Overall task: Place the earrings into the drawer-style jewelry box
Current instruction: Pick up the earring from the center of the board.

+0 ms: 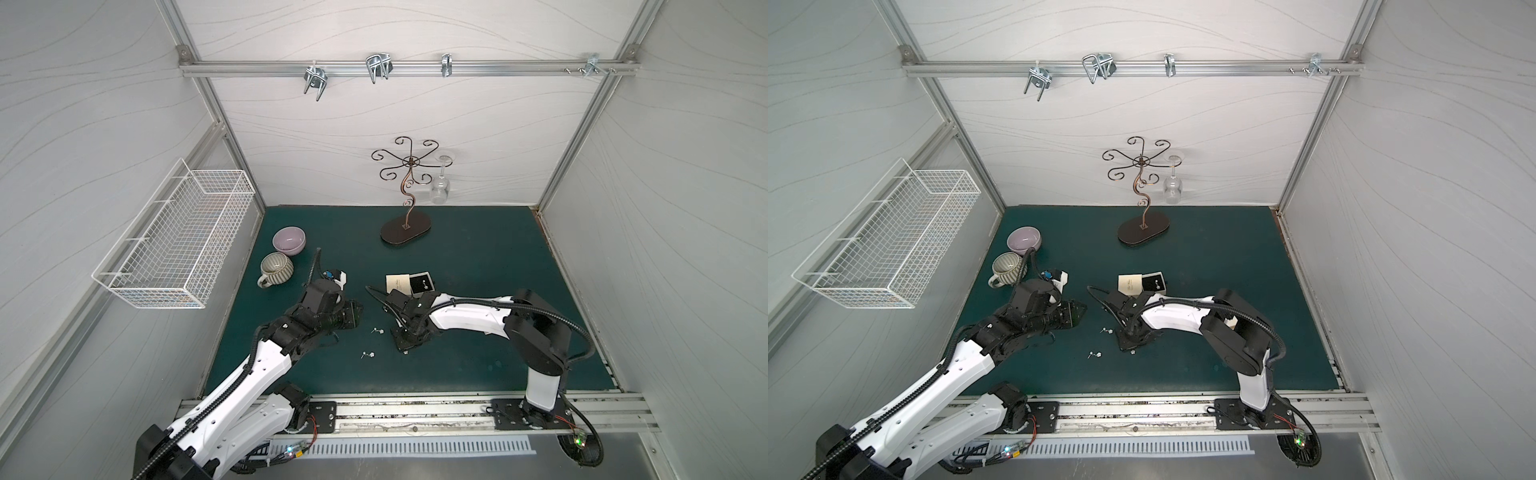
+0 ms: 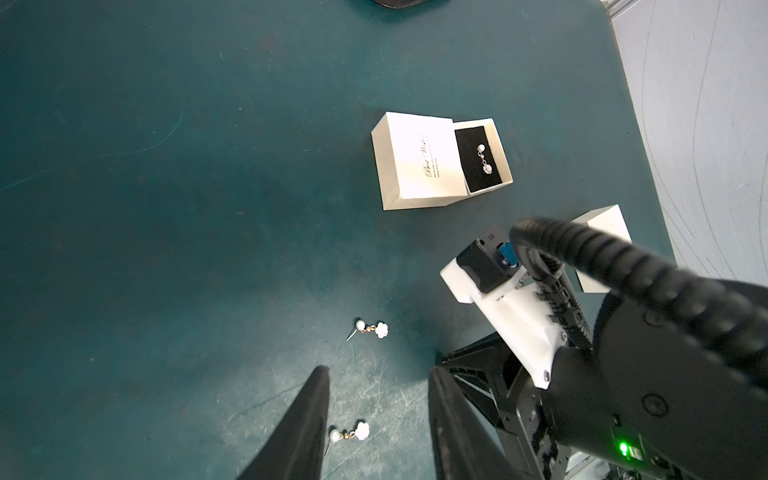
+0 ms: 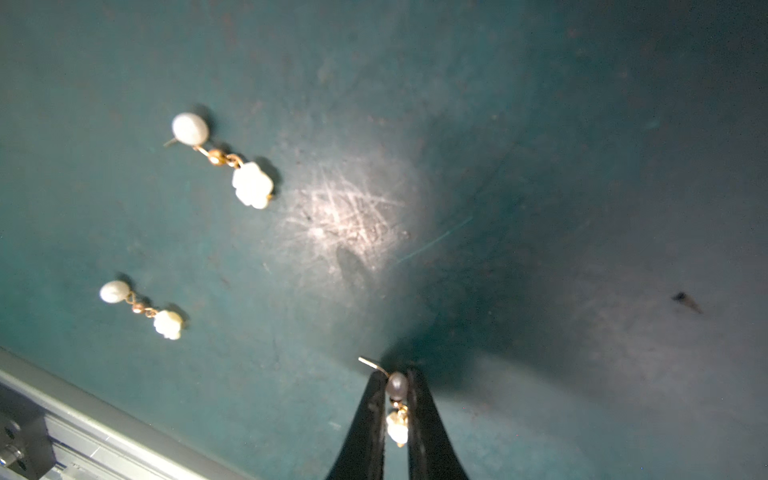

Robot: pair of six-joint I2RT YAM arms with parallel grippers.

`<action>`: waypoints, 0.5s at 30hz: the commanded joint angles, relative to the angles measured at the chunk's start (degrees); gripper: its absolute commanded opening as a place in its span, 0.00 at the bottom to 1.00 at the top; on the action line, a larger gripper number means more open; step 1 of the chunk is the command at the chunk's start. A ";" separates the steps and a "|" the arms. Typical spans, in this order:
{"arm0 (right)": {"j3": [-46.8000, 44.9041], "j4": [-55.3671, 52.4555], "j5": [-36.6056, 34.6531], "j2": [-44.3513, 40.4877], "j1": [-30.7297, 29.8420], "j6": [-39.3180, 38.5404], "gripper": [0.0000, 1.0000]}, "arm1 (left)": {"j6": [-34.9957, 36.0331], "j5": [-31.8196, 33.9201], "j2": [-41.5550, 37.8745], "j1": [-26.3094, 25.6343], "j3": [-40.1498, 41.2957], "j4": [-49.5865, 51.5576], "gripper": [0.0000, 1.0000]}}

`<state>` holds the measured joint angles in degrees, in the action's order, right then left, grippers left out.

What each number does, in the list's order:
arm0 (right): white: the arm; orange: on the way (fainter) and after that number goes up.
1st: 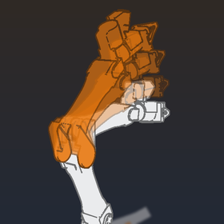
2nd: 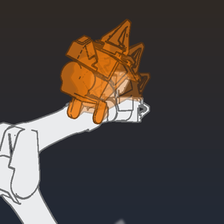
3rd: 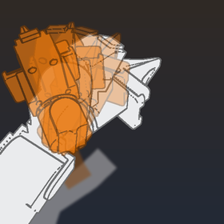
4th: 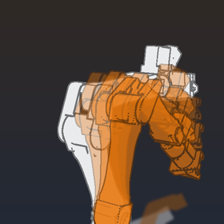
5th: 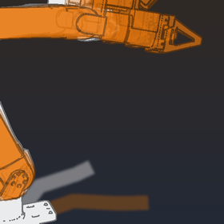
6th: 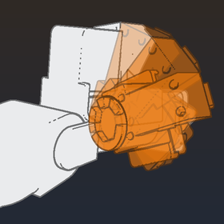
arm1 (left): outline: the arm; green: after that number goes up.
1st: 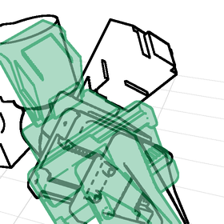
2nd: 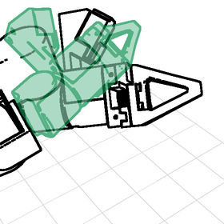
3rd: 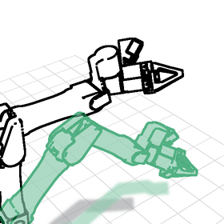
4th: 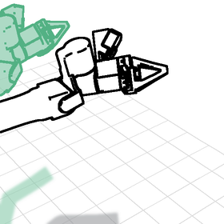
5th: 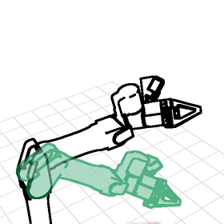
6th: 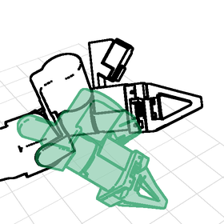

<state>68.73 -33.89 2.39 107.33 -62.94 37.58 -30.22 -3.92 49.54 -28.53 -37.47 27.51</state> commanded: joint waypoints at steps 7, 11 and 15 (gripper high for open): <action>-3.12 4.18 1.94 -1.44 1.28 -3.96 0.13 | -1.95 -3.26 -0.37 0.19 1.99 -4.11 0.45; -9.07 13.23 5.83 -4.60 4.46 -7.53 0.13 | -5.60 -11.42 4.00 0.23 3.99 -10.67 0.47; -13.14 19.27 8.99 -7.37 8.34 -10.15 0.12 | -8.15 -19.06 11.87 0.57 4.13 -16.14 0.45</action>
<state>58.04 -20.23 9.15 101.69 -56.88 30.48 -35.22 -15.68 58.04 -28.47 -33.26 18.50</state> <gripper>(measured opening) 0.123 0.455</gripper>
